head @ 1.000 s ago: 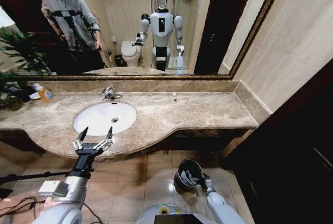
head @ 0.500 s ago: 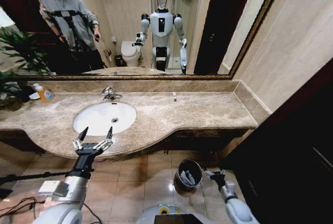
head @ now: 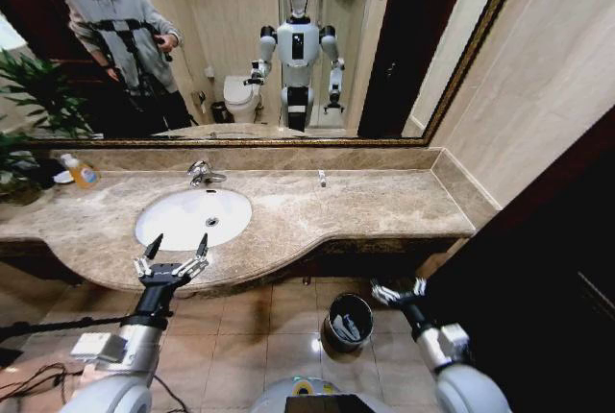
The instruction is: Pick up the trash from the sink and place it in the trash bin.
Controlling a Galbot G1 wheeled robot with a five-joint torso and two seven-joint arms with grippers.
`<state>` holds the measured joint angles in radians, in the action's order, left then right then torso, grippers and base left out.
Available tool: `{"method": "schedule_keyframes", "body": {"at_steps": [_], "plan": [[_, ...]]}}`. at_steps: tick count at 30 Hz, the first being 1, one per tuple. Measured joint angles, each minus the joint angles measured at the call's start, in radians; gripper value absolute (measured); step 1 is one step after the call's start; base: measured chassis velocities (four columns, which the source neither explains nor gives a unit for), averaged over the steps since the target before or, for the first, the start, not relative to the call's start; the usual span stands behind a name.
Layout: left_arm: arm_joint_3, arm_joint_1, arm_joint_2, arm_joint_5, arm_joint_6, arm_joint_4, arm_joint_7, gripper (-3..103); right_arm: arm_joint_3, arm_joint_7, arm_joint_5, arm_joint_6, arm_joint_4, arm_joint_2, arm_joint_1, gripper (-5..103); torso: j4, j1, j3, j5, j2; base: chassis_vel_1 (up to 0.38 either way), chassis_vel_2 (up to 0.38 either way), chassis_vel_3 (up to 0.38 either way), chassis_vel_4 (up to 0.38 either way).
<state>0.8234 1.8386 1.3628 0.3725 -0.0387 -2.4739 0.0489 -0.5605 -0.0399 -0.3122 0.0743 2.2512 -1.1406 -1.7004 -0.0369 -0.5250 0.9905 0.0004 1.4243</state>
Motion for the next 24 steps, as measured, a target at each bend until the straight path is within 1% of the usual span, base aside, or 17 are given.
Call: {"method": "schedule_keyframes", "body": {"at_steps": [1,3,5,6,7,9,10,11,13,14,15,16,17,18,20,22,24], "plan": [[0.000,0.000,0.000,0.000,0.000,0.000,0.000,100,0.008,-0.002,-0.019,0.019,0.007,0.019,0.030,100,-0.0003,0.000,0.000,-0.0004,0.000,0.000,0.000,0.000,0.000],[0.000,0.000,0.000,0.000,0.000,0.000,0.000,100,0.013,-0.002,-0.035,0.035,0.011,0.034,0.050,100,-0.0001,0.000,0.000,-0.0004,0.000,0.000,0.000,0.000,0.000],[0.000,0.000,0.000,0.000,0.000,0.000,0.000,100,0.045,-0.008,-0.129,0.099,0.007,0.095,0.174,100,0.0001,0.000,0.000,-0.0003,0.000,0.000,0.000,0.000,0.000],[0.000,0.000,0.000,0.000,0.000,0.000,0.000,100,0.055,-0.010,-0.151,0.112,-0.009,0.107,0.210,100,0.0002,0.000,0.000,-0.0005,0.000,0.000,0.000,0.000,0.000],[0.000,0.000,0.000,0.000,0.000,0.000,0.000,100,0.055,-0.010,-0.151,0.112,-0.009,0.107,0.210,100,0.0002,0.000,0.000,-0.0005,0.000,0.000,0.000,0.000,0.000],[0.000,0.000,0.000,0.000,0.000,0.000,0.000,100,0.121,-0.026,-0.208,0.143,-0.111,0.140,0.378,100,0.0003,0.000,0.000,-0.0004,0.000,0.000,0.000,0.000,0.000],[0.000,0.000,0.000,0.000,0.000,0.000,0.000,100,0.121,-0.026,-0.208,0.143,-0.111,0.140,0.378,100,0.0003,0.000,0.000,-0.0004,0.000,0.000,0.000,0.000,0.000],[0.000,0.000,0.000,0.000,0.000,0.000,0.000,100,0.165,-0.039,-0.220,0.153,-0.171,0.143,0.465,100,0.0002,0.000,0.000,-0.0003,0.000,0.000,0.000,0.000,0.000],[0.000,0.000,0.000,0.000,0.000,0.000,0.000,100,0.255,-0.058,-0.236,0.166,-0.284,0.134,0.626,100,-0.0003,0.000,0.000,-0.0007,0.000,0.000,0.000,0.000,0.000],[0.000,0.000,0.000,0.000,0.000,0.000,0.000,100,0.255,-0.058,-0.236,0.166,-0.284,0.134,0.626,100,-0.0003,0.000,0.000,-0.0007,0.000,0.000,0.000,0.000,0.000],[0.000,0.000,0.000,0.000,0.000,0.000,0.000,100,0.297,-0.063,-0.246,0.173,-0.339,0.122,0.692,100,0.0002,0.000,0.000,-0.0003,0.000,0.000,0.000,0.000,0.000],[0.000,0.000,0.000,0.000,0.000,0.000,0.000,100,0.338,-0.068,-0.254,0.178,-0.399,0.109,0.758,100,-0.0001,0.000,0.000,-0.0002,0.000,0.000,0.000,0.000,0.000],[0.000,0.000,0.000,0.000,0.000,0.000,0.001,100,0.382,-0.070,-0.257,0.179,-0.467,0.091,0.836,100,0.0001,0.000,0.000,-0.0001,0.000,0.000,0.000,0.000,0.000],[0.000,0.000,0.000,0.000,0.000,0.000,0.001,100,0.382,-0.070,-0.257,0.179,-0.467,0.091,0.836,100,0.0001,0.000,0.000,-0.0001,0.000,0.000,0.000,0.000,0.000],[0.000,0.000,0.000,0.000,0.000,0.000,0.000,100,0.458,-0.070,-0.257,0.179,-0.602,0.046,0.981,100,-0.0001,0.000,0.000,-0.0007,0.000,0.000,0.000,0.000,0.000],[0.000,0.000,0.000,0.000,0.000,0.000,0.000,100,0.471,-0.069,-0.257,0.179,-0.632,0.036,1.008,100,-0.0001,0.000,0.000,-0.0008,0.000,0.000,0.000,0.000,0.000],[0.000,0.000,0.000,0.000,0.000,0.000,0.000,100,0.510,-0.049,-0.252,0.188,-0.749,-0.009,1.103,100,0.0000,0.000,0.000,-0.0009,0.000,0.000,0.000,0.000,0.000]]}}
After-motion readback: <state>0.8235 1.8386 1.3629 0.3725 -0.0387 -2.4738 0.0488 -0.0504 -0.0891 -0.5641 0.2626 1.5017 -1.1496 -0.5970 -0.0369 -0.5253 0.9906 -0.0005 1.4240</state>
